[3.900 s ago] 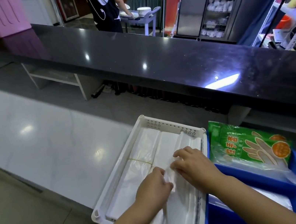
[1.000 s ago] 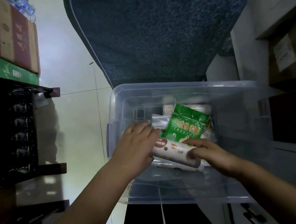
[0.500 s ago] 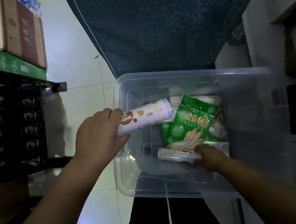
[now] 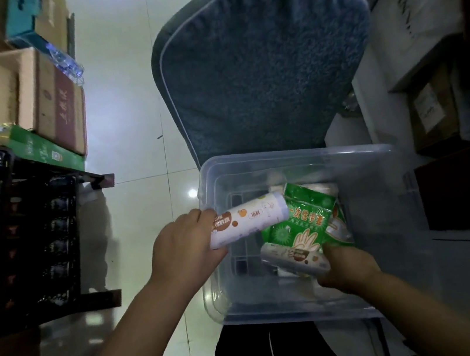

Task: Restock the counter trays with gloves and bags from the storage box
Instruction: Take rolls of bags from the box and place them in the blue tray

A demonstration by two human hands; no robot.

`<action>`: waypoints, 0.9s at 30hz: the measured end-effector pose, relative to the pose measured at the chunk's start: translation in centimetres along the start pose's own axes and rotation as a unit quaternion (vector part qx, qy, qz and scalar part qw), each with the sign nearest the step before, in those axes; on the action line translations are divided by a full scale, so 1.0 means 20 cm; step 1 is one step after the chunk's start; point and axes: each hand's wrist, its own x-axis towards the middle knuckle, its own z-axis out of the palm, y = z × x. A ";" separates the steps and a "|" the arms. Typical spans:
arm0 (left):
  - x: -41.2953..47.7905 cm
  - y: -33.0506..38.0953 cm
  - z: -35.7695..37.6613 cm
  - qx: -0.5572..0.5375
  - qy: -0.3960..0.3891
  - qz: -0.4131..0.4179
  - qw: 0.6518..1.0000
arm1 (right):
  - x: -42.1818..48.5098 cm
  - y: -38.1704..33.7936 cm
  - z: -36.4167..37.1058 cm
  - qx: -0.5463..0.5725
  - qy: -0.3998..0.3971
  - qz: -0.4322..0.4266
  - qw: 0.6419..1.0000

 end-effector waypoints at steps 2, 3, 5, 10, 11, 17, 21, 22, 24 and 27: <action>-0.01 0.00 -0.07 -0.011 0.007 0.010 1.000 | -0.15 -0.01 -0.08 0.016 0.059 0.010 0.998; -0.02 0.00 -0.10 -0.017 0.013 0.015 1.000 | -0.23 -0.01 -0.11 0.020 0.090 0.015 0.996; -0.03 0.01 -0.18 -0.025 0.024 0.025 0.999 | -0.40 -0.01 -0.20 0.041 0.155 0.033 0.986; -0.01 0.10 -0.37 -0.051 0.045 0.069 0.995 | -0.83 0.01 -0.36 0.105 0.283 0.106 0.947; -0.01 0.13 -0.40 -0.059 0.051 0.083 0.993 | -0.92 0.02 -0.38 0.108 0.301 0.119 0.940; 0.00 0.47 -0.52 -0.085 0.069 0.204 0.973 | -1.40 0.15 -0.36 0.123 0.345 0.211 0.906; -0.04 0.74 -0.57 -0.124 0.054 0.292 0.947 | -1.69 0.24 -0.25 0.154 0.363 0.283 0.874; -0.06 0.83 -0.58 -0.119 0.057 0.319 0.939 | -1.78 0.27 -0.21 0.166 0.371 0.302 0.862; -0.09 0.96 -0.59 -0.097 0.068 0.359 0.926 | -1.91 0.32 -0.17 0.173 0.382 0.321 0.849; -0.17 1.19 -0.60 -0.069 0.082 0.426 0.899 | -2.14 0.41 -0.08 0.193 0.405 0.360 0.818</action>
